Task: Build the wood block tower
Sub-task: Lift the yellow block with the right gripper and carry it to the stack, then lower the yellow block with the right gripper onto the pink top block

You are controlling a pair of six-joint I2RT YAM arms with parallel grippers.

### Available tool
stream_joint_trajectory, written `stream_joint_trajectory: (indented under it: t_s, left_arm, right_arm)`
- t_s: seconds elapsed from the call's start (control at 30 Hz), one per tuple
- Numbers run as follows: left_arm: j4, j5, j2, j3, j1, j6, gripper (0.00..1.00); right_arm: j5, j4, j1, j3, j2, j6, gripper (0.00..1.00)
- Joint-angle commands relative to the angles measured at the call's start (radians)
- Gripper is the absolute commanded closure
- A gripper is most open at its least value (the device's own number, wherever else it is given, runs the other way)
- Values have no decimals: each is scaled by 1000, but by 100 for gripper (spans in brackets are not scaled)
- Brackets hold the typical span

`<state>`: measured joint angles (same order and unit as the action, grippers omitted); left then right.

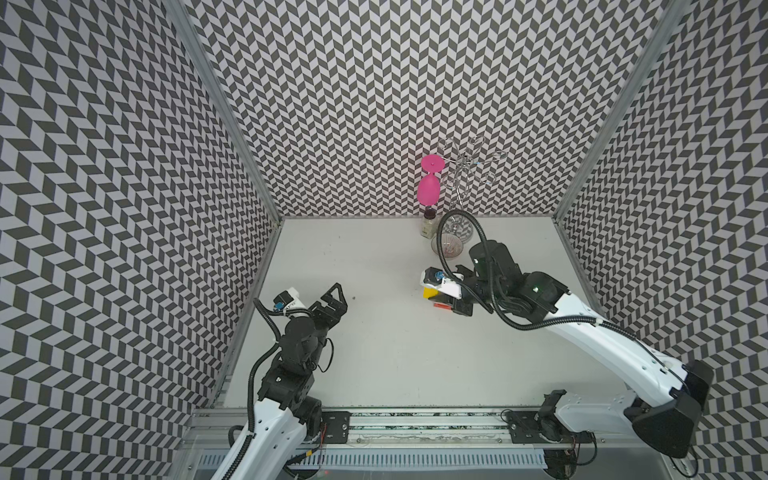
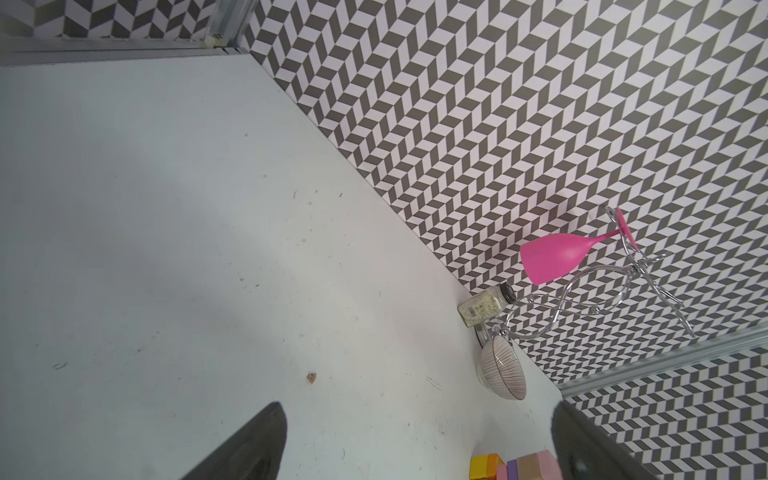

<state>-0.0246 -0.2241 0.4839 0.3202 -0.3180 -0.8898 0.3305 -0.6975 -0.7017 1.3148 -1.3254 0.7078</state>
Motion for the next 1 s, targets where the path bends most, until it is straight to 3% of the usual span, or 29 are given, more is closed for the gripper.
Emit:
stream_joint_trajectory:
  t_s: [0.0,0.1,0.43,0.97]
  left_arm:
    - [136,118,32,-39,-3,44,0]
    - [221,203,68,-60,-8,64,0]
    - [311,311,176,-45,-32,91,0]
    - [318,254,323,23,-172,148,1]
  right_arm:
    - [97,-92,59,95,-65,91,100]
    - [86,-142,99,140,-156,108,100]
    - [134,-261,175,343,-391,142,100]
    - [142,-117,267,224,-360,130,100]
